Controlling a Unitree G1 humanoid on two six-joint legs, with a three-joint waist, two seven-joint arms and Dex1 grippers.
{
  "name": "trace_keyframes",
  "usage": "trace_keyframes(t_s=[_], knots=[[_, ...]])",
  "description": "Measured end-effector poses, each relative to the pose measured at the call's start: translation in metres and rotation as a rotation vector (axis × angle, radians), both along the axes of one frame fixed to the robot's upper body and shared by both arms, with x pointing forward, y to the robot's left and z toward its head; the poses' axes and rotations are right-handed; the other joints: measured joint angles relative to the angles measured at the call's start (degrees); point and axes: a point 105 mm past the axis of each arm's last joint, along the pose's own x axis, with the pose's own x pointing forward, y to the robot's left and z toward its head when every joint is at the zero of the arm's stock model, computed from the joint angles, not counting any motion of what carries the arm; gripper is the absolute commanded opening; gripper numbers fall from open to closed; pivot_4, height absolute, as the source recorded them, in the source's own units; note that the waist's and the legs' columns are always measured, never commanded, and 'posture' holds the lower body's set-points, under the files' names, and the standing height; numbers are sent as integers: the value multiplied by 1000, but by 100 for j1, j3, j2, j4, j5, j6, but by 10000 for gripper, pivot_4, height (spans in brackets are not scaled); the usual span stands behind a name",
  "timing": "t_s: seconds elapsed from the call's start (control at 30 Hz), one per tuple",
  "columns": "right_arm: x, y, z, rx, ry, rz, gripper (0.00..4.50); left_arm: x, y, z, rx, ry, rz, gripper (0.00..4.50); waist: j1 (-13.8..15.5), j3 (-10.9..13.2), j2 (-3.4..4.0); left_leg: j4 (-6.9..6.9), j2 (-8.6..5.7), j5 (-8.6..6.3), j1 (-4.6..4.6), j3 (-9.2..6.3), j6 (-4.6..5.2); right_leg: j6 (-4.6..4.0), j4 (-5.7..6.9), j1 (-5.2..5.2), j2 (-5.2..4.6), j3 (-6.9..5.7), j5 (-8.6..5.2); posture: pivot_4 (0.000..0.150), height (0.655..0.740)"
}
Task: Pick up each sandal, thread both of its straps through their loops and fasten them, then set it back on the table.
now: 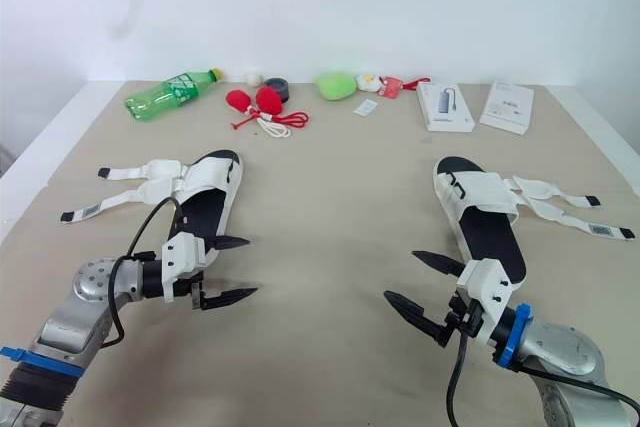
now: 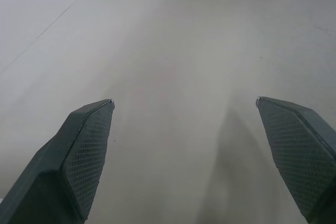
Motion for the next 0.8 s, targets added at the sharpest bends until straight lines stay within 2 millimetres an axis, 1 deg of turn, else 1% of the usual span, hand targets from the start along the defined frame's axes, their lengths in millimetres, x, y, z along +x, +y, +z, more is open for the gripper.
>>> trace_keyframes(t_s=[0.17,0.27,0.5,0.8], knots=[[0,-1,-2,3,2,-12,45000,-2,-2,2,-36,36,-11,44580,0,0,0,0,0,0,-1,0,0,1,0,0,0,0,-1,1500,7400],[1,0,-3,11,14,-17,45000,-5,-7,7,-61,54,-33,44580,0,0,0,0,0,0,0,1,0,1,0,0,0,0,-1,1500,7400],[2,0,-4,16,27,-23,45000,-5,-7,7,-62,68,-32,44580,-1,0,0,0,1,0,0,1,0,0,0,0,1,0,0,1500,7400],[7,4,2,27,10,-39,45000,-5,-9,9,-67,59,-37,44580,0,0,0,0,1,0,-1,0,0,1,0,0,1,0,0,1500,7400]])
